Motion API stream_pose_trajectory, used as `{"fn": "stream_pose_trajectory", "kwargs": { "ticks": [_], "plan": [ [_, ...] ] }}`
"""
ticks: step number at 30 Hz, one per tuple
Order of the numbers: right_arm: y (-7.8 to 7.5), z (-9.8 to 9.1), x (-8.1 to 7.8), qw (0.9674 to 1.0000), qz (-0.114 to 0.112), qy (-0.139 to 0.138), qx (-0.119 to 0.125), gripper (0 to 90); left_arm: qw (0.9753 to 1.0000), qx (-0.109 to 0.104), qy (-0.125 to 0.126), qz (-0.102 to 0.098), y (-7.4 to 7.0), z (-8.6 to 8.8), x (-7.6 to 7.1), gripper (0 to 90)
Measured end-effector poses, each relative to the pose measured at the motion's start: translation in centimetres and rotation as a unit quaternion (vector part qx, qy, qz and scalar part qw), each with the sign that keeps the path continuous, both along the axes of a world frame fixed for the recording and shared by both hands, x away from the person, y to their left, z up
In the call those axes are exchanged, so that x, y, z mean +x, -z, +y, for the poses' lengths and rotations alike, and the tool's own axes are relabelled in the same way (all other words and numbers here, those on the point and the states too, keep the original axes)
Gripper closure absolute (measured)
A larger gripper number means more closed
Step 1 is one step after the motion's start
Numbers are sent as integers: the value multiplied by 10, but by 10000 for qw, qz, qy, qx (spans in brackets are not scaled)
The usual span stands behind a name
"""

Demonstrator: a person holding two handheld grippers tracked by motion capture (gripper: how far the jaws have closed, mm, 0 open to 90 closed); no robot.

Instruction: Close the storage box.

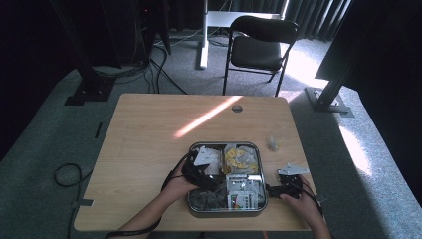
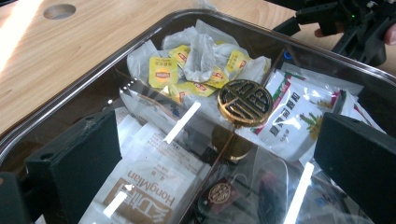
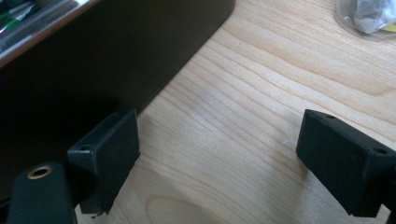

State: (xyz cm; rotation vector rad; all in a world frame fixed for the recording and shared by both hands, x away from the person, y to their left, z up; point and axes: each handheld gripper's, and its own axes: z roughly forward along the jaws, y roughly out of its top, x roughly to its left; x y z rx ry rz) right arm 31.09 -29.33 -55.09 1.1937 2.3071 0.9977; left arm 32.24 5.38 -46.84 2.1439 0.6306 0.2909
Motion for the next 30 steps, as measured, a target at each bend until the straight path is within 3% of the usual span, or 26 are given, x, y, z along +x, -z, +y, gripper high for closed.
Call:
{"fn": "stream_pose_trajectory", "kwargs": {
  "ticks": [9,17,22,30],
  "plan": [
    [0,0,0,10000,0,-6,-7,126,10000,38,-50,-23,4,12,0,6],
    [0,0,0,10000,0,-6,-7,126,9998,-105,-180,10,6,28,1,6],
    [0,0,0,10000,1,-5,-6,126,9996,-87,-255,1,6,42,1,6],
    [0,0,0,10000,1,-5,-6,125,9990,-348,-261,-85,6,67,-2,6]
  ]
}}
